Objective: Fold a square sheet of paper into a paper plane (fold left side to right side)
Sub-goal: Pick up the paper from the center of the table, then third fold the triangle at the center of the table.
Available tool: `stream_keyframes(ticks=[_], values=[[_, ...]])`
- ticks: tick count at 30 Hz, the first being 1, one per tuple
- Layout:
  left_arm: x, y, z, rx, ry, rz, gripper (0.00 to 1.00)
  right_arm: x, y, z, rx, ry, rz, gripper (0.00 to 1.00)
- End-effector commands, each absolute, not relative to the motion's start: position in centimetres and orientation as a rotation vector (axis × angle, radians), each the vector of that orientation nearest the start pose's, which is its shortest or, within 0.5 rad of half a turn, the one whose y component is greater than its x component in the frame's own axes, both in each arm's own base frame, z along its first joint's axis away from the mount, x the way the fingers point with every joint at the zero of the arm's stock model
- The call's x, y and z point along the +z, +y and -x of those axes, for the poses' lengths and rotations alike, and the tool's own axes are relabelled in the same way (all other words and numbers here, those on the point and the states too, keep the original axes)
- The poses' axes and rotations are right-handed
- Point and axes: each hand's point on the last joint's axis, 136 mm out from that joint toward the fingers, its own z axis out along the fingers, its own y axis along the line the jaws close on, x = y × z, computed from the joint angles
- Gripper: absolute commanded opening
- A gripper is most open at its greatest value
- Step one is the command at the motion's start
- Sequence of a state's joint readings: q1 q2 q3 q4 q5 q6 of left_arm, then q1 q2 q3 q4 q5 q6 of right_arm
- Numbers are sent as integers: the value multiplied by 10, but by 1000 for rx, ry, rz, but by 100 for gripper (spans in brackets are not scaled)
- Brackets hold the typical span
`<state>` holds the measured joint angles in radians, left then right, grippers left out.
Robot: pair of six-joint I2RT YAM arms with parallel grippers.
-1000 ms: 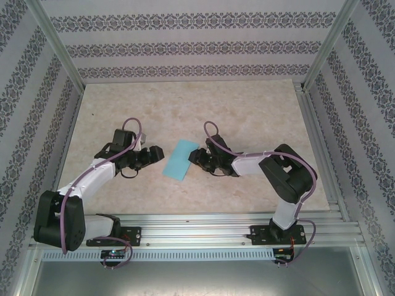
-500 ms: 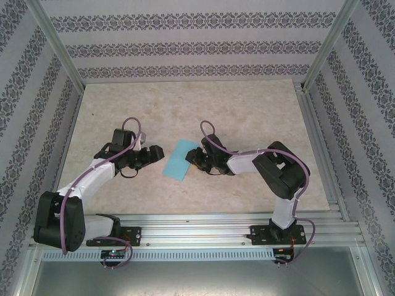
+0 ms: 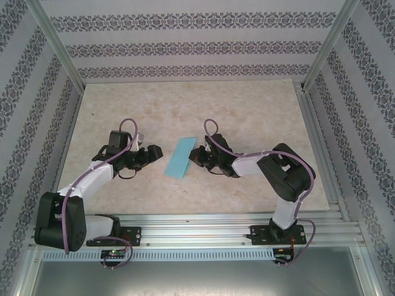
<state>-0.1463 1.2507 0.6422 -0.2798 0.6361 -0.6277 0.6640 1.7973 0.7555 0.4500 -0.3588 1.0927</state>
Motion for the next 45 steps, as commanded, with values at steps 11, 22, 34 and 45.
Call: stream_keyframes(ticks=[11, 22, 34, 45], values=[[195, -159, -302, -1508, 2148, 208, 85, 203, 291, -297, 1606, 2089, 67, 0], [241, -176, -295, -1655, 2004, 53, 85, 247, 299, -270, 1733, 2032, 217, 0], [245, -206, -291, -1703, 2026, -56, 83, 263, 317, -258, 1813, 1996, 284, 0], [253, -224, -286, -1717, 2030, -130, 57, 256, 317, -263, 1811, 2002, 256, 0]])
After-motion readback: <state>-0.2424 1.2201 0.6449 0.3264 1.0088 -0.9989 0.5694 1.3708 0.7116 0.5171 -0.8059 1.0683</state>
